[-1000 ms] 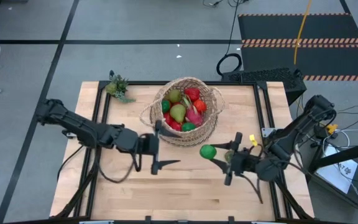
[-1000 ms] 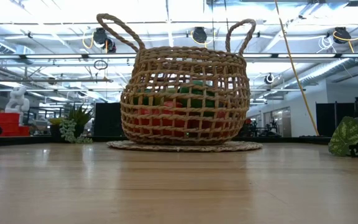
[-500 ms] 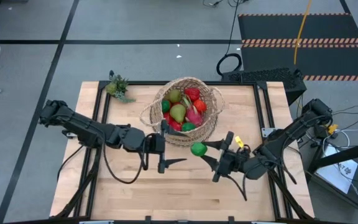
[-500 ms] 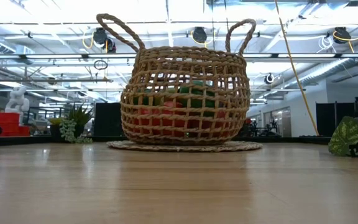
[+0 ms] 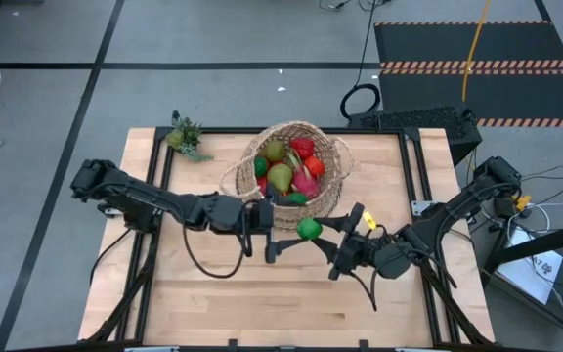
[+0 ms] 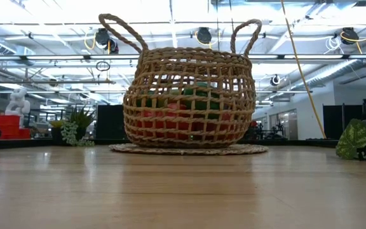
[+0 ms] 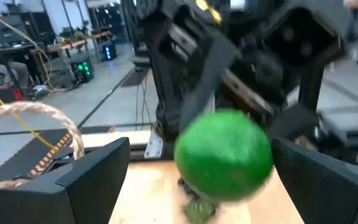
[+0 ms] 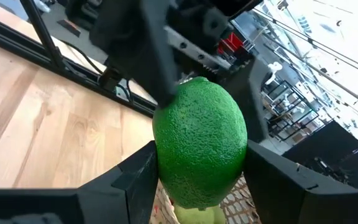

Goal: Build produce basket
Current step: Put the green lime into the basket

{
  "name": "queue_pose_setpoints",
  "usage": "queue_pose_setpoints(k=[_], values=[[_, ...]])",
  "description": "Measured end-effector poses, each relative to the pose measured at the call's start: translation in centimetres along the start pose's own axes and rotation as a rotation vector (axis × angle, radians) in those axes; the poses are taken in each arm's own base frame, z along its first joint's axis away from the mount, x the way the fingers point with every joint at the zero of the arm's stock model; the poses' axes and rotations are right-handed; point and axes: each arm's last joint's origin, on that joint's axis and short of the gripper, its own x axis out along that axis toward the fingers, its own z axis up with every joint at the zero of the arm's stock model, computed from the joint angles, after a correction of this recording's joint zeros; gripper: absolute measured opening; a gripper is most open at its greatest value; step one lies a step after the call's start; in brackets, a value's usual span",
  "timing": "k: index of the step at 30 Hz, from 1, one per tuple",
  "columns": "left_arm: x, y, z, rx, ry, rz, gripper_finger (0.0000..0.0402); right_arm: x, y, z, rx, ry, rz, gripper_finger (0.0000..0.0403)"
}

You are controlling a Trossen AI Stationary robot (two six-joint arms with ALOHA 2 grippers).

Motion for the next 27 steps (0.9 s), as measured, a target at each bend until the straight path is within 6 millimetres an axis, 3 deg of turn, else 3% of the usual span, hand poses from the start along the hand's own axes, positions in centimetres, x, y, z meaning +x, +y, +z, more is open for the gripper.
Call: queue_pose_setpoints(k=[11,27], values=[[1.3,0.2,-0.8,-0.100,-0.033,0.011,0.0381,0.0,-0.1,-0.1,-0.011,0.026,-0.045,0.0208],[1.4,0.5,-0.9,-0.179,-0.039,0.011,0.0251,0.0,-0.2,-0.1,-0.038,0.030,-0.049,0.0208]])
